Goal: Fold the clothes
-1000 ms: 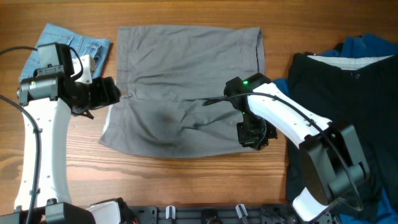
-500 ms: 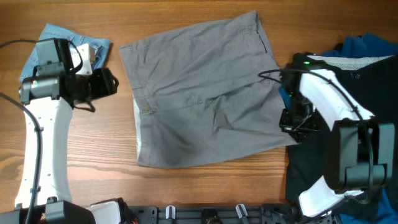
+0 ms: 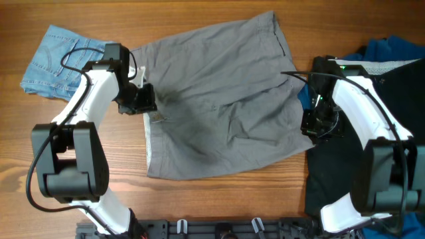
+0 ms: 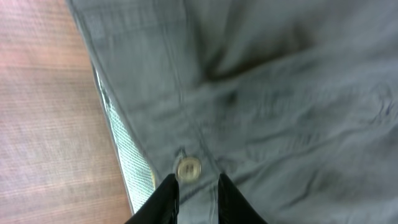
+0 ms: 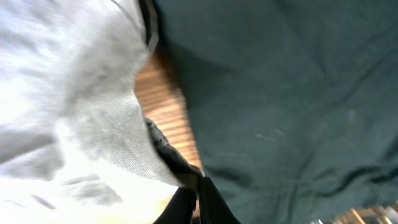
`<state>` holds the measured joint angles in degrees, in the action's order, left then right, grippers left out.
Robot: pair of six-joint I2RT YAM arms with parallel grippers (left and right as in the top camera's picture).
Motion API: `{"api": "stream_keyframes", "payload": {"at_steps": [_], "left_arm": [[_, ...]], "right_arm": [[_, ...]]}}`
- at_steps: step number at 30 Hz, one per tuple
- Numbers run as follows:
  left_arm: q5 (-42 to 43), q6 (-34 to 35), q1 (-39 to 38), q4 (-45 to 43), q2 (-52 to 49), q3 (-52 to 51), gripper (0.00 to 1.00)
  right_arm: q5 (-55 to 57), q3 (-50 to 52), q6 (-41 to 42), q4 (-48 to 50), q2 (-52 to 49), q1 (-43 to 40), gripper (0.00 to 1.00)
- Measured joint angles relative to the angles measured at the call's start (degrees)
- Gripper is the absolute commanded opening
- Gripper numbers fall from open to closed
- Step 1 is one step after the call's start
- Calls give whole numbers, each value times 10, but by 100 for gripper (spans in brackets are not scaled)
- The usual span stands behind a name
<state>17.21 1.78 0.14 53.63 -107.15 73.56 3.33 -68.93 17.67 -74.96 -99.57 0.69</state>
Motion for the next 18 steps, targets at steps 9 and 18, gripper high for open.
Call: {"api": "stream_keyframes", "payload": {"at_steps": [9,18], "left_arm": [[-28,36,6,170,133,-2,32],[-40,140,7,110,161,-209,67]], "right_arm": [[-75,0,-5,35,9,0,6],[-85,0,-9,30,9,0,7]]}}
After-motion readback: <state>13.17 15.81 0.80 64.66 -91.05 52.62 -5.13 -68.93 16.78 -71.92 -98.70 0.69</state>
